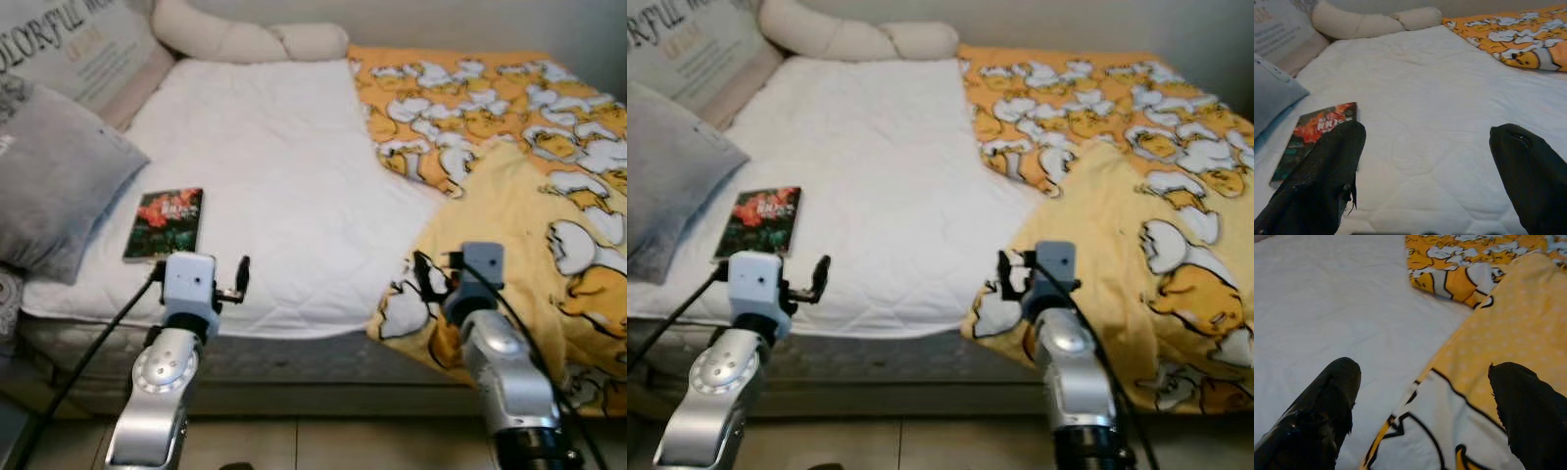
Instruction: Clean up the room
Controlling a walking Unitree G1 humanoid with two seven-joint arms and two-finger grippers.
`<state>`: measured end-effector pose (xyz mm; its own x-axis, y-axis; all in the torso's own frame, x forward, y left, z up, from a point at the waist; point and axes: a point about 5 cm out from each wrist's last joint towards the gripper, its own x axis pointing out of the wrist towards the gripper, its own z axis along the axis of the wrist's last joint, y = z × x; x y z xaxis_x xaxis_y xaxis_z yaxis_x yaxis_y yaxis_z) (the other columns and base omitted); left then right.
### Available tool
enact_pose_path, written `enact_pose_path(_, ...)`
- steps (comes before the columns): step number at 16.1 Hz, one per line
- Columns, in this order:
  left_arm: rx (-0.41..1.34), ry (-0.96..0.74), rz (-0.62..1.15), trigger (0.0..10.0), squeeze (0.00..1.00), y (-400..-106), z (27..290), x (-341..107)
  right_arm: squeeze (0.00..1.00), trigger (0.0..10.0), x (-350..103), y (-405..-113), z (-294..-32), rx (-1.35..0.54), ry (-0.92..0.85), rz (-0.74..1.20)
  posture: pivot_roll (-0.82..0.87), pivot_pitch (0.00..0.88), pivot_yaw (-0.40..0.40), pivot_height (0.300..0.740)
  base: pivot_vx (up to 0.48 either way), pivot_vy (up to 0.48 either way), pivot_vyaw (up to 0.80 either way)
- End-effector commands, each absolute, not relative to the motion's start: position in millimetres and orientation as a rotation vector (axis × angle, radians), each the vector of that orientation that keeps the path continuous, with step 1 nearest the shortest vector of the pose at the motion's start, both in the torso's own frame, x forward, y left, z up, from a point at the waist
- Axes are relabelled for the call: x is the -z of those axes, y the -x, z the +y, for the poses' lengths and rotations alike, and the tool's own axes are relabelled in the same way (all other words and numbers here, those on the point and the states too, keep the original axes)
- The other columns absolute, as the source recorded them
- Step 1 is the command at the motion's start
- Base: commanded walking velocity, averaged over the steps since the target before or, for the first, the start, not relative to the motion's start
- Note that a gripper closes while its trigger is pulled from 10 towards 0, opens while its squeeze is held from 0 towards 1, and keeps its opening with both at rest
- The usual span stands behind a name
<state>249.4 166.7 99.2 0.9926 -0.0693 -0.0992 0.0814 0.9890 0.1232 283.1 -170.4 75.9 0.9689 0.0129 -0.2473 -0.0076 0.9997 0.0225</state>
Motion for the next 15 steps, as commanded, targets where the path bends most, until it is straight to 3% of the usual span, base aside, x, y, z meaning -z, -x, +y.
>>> enact_pose_path(1,0.077,-0.121,0.099,10.0,0.41,-249.6,170.5,-99.1,1.00,10.0,-80.9,-285.2,-163.8,-0.034,-0.009,0.230,0.04,0.000,-0.003,0.740,0.000,0.000,0.00)
enact_pose_path(5,0.077,-0.119,0.104,10.0,0.40,-250.1,173.0,-98.0,1.00,10.0,-80.7,-284.9,-161.6,-0.039,0.020,0.235,0.03,0.000,0.001,0.740,0.276,0.000,0.55)
enact_pose_path(10,0.085,-0.113,0.108,10.0,0.41,-249.7,173.2,-97.1,1.00,10.0,-78.7,-283.5,-162.3,-0.032,0.010,0.255,0.03,0.000,-0.004,0.740,0.292,0.000,0.00)
enact_pose_path(12,0.090,-0.110,0.111,10.0,0.40,-249.3,172.2,-96.4,1.00,10.0,-76.9,-282.9,-163.9,-0.018,0.004,0.268,0.03,0.000,-0.001,0.740,0.292,0.000,-0.73)
enact_pose_path(15,0.094,-0.112,0.116,10.0,0.40,-249.3,172.4,-95.9,1.00,10.0,-77.2,-281.7,-164.1,-0.016,0.013,0.263,0.02,0.000,0.005,0.740,0.295,0.000,0.00)
